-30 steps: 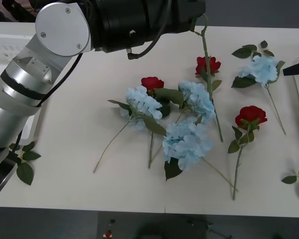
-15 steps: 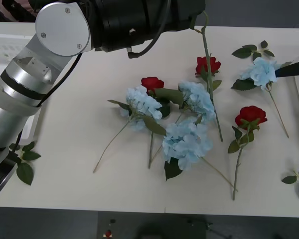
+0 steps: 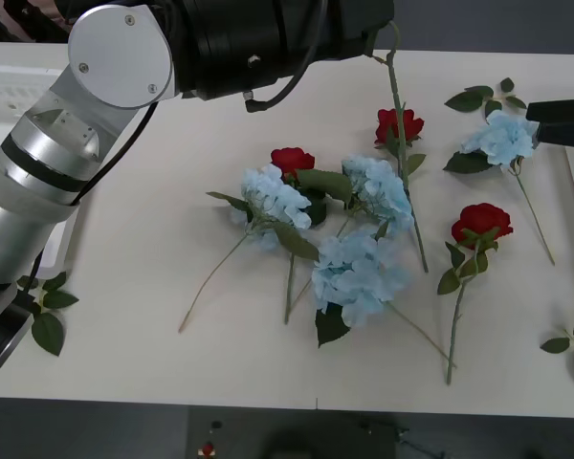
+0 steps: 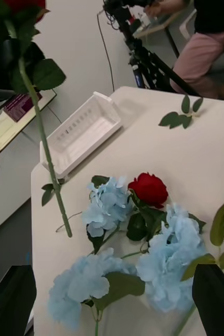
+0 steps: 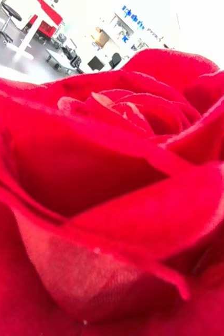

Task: Put the red flowers into the right box and the blue flowers into the left box

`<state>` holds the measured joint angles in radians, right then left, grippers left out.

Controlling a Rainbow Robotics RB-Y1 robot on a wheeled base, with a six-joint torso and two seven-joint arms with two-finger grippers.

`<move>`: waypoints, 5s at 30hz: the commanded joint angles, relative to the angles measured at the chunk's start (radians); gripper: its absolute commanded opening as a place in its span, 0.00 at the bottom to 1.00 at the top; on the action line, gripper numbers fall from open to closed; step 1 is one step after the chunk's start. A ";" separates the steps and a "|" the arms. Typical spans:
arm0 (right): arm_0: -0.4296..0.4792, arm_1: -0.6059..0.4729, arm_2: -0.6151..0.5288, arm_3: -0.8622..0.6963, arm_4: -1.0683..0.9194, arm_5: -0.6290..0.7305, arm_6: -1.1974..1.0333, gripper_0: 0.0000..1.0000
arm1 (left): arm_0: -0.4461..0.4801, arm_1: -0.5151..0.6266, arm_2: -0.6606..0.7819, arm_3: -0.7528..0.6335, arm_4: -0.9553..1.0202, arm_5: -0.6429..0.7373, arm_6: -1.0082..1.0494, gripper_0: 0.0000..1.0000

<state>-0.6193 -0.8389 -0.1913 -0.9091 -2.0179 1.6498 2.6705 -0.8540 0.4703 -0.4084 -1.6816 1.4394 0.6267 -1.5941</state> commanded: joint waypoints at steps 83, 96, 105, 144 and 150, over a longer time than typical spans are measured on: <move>0.003 0.405 0.283 -0.499 0.274 -0.650 -0.003 0.00 | -0.011 0.004 0.020 -0.009 0.010 -0.012 0.019 1.00; 0.004 0.215 0.280 -0.393 0.212 -0.548 -0.158 0.00 | 0.030 0.087 0.023 0.011 0.072 -0.019 0.025 1.00; 0.003 -0.164 0.285 -0.214 0.209 -0.367 -0.379 0.00 | 0.139 0.473 0.023 -0.073 0.380 0.300 -0.009 1.00; -0.026 -0.318 0.639 0.122 1.032 -0.803 -1.011 0.00 | -0.016 0.225 -0.506 0.266 -0.272 0.301 -0.095 0.00; -0.026 -0.318 0.639 0.115 1.002 -0.817 -0.991 0.69 | -0.022 0.226 -0.506 0.269 -0.278 0.297 -0.092 0.00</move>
<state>-0.6060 -1.1371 0.4464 -0.7894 -0.9907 0.8271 1.6880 -0.8445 0.6959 -0.9343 -1.4077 1.1655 0.9337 -1.6675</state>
